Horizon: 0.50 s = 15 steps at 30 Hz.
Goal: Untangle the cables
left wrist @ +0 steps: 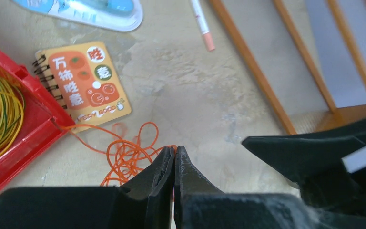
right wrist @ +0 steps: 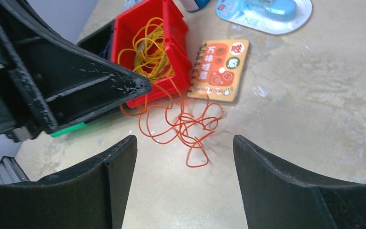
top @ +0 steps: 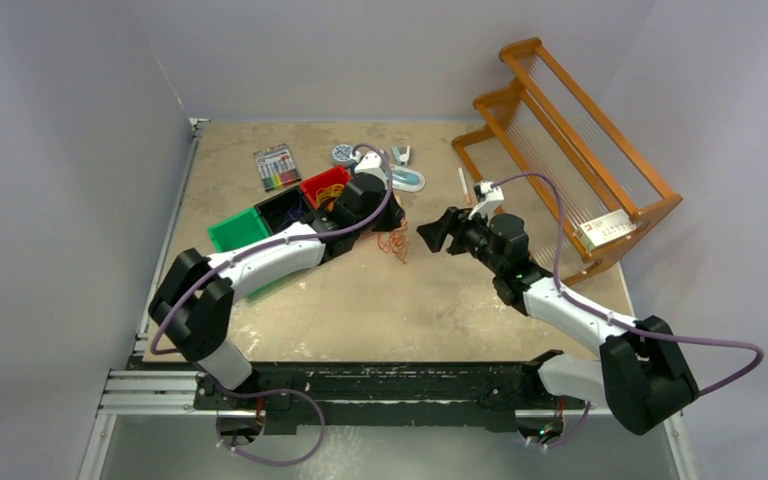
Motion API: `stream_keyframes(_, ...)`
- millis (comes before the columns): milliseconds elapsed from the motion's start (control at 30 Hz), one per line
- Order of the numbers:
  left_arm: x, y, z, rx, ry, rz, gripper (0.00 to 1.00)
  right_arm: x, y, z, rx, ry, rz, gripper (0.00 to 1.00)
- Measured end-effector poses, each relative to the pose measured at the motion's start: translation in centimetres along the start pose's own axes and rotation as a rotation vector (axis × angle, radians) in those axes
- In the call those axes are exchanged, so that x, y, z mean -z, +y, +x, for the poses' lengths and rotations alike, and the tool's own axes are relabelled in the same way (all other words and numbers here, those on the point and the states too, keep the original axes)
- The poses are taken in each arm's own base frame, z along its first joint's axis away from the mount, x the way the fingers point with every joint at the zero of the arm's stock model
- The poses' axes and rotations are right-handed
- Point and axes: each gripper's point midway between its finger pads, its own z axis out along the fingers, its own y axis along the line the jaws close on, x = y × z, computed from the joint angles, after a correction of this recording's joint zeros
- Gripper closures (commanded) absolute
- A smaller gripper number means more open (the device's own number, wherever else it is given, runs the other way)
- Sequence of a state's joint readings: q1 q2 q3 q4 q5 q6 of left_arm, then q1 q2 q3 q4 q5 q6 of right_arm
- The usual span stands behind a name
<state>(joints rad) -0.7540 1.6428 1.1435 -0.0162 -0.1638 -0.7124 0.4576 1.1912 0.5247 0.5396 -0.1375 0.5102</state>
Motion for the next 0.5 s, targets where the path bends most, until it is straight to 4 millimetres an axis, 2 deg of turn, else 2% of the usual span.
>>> stream_keyframes(200,2.3,-1.9,-2.1,-0.041,-0.040,0.082,1.00,-0.1,1.5,-1.2,0.010,-0.062,-0.081,0.23)
stream_keyframes(500,2.8,-3.0,-2.2,-0.038,-0.029,0.135,1.00,-1.5,2.3,-1.2,-0.001,-0.088,-0.155,0.24)
